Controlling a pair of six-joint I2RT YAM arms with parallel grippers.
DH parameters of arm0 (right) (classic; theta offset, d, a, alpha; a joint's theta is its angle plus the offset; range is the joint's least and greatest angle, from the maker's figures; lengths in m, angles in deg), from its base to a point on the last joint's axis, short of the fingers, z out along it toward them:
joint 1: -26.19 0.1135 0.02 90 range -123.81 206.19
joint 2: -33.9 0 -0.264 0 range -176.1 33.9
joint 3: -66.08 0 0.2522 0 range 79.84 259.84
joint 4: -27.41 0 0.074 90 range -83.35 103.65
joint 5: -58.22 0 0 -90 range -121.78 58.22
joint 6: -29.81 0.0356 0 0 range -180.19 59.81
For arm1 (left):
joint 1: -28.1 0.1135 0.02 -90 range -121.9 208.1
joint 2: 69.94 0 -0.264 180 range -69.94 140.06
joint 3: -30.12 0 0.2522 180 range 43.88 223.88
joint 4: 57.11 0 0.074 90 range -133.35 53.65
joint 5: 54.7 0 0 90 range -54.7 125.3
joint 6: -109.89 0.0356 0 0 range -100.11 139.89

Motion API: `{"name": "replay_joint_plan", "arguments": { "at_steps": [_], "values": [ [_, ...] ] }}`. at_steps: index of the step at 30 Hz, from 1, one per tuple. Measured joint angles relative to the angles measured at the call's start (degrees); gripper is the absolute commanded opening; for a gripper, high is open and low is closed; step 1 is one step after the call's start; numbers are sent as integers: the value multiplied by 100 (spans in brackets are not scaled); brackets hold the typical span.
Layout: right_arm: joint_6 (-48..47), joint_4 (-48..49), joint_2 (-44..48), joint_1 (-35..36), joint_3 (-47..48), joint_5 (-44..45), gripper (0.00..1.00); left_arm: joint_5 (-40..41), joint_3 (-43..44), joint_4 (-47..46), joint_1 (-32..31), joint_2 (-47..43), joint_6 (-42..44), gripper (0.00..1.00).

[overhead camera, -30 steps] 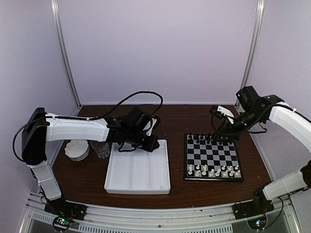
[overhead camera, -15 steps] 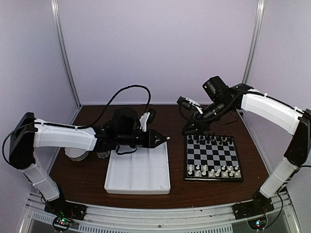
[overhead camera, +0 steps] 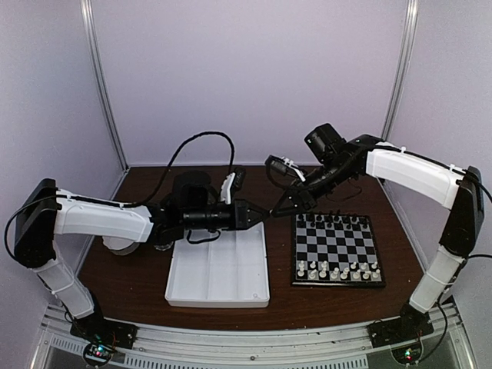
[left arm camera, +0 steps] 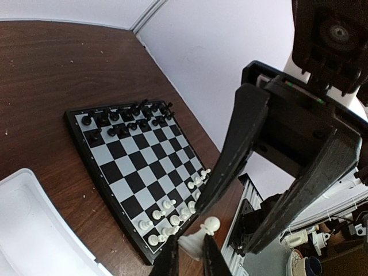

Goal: Set up the chess pieces on the board
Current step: Pass from the left arm to the right

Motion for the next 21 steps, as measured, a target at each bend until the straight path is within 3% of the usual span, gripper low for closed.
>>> {"name": "replay_joint_plan", "arguments": {
  "at_steps": [6,16,21],
  "values": [
    [107,63,-90,31,0,-136,26,-96,-24,-168,0,0,-83,10],
    [210,162,-142,33,0,-219,6,-166,-72,-254,0,0,-118,11],
    [223,168,-142,9,0,-153,1,-184,-85,-260,15,2,-146,22]
  ]
}}
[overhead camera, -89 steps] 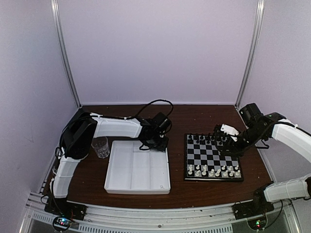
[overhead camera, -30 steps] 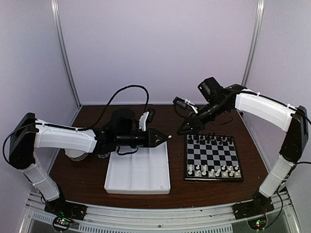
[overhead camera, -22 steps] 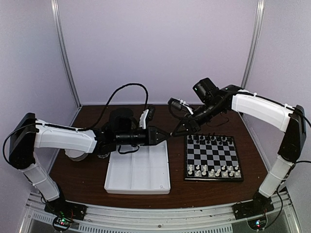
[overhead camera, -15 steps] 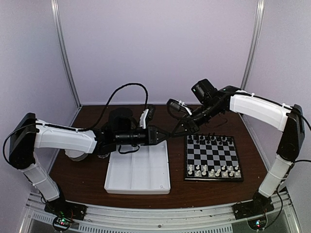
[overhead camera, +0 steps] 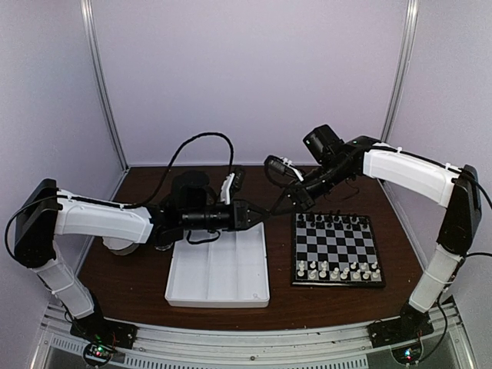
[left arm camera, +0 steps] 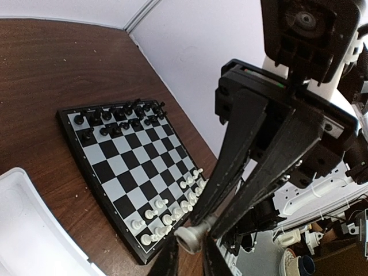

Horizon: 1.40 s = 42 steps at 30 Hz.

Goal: Set up the chess pieces on the board
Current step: Pass from the left arm to the right, then place the pawn at e2.

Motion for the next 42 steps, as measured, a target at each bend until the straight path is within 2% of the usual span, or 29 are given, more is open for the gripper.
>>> {"name": "replay_joint_plan", "arguments": {
  "at_steps": [5,7,15,22,27,33,42],
  "values": [
    [-90,-13,15,2,0,63,0,44,-11,101,4,0,11,42],
    [-236,-87,44,11,0,212,0,52,-11,149,0,-11,59,44],
    [-1569,-1150,568,-13,-59,1510,0,535,-35,1102,-4,-595,664,48],
    [-2616,-1969,1469,-50,-898,3174,0,1394,-9,2120,-4,-890,1307,49],
    [-3014,-2267,1591,-129,-1552,4098,0,1631,79,2704,-4,-839,1556,49],
    [-3226,-2402,1491,-472,-1792,4393,0,1606,275,2907,-4,-640,1626,49],
    [-3348,-2406,839,-844,-1860,4266,1,1567,289,3010,-4,-584,1622,49]
  ]
}}
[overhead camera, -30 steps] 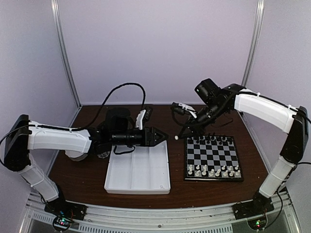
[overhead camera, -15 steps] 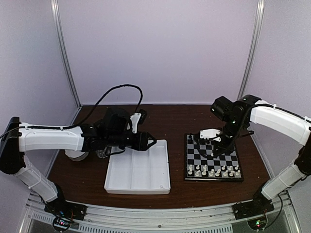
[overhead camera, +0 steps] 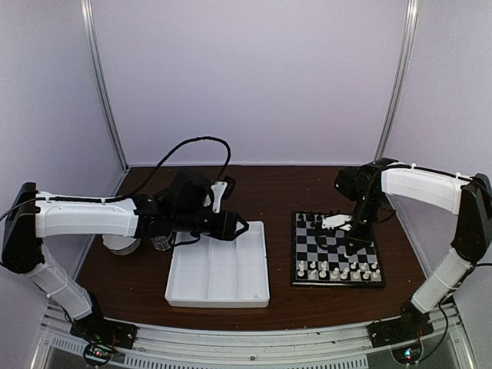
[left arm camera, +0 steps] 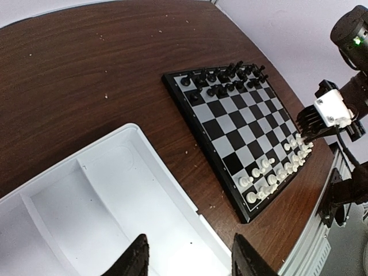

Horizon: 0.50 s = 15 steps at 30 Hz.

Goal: Set up the chess pieces on the board
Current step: Place the pawn at e2.

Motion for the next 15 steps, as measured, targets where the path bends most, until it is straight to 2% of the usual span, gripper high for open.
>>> {"name": "replay_joint_plan", "arguments": {
  "at_steps": [15],
  "values": [
    [-11,140,-560,-9,-431,-146,4,0,0,33,0,4,-26,50]
  ]
}}
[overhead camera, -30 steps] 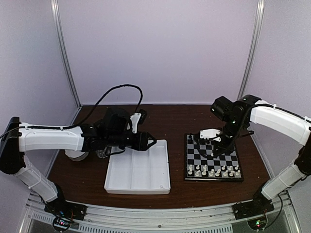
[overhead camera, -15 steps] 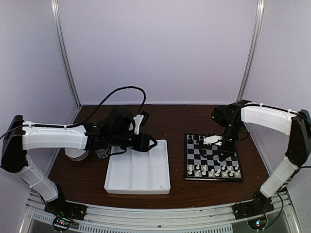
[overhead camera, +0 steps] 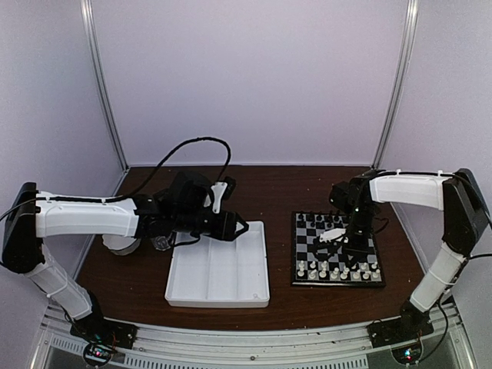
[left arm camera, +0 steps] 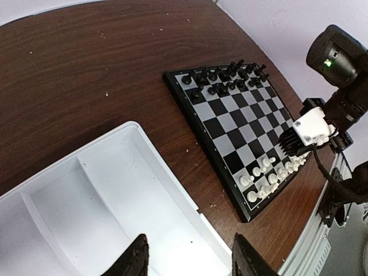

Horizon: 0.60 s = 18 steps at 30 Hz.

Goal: Set up the chess pieces on the board
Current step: Place the pawn at e2.

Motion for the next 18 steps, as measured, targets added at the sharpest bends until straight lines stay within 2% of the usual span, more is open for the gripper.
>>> {"name": "replay_joint_plan", "arguments": {
  "at_steps": [18],
  "values": [
    [76,323,-251,0,-50,13,9,-31,0,111,0,61,-59,50]
  ]
}}
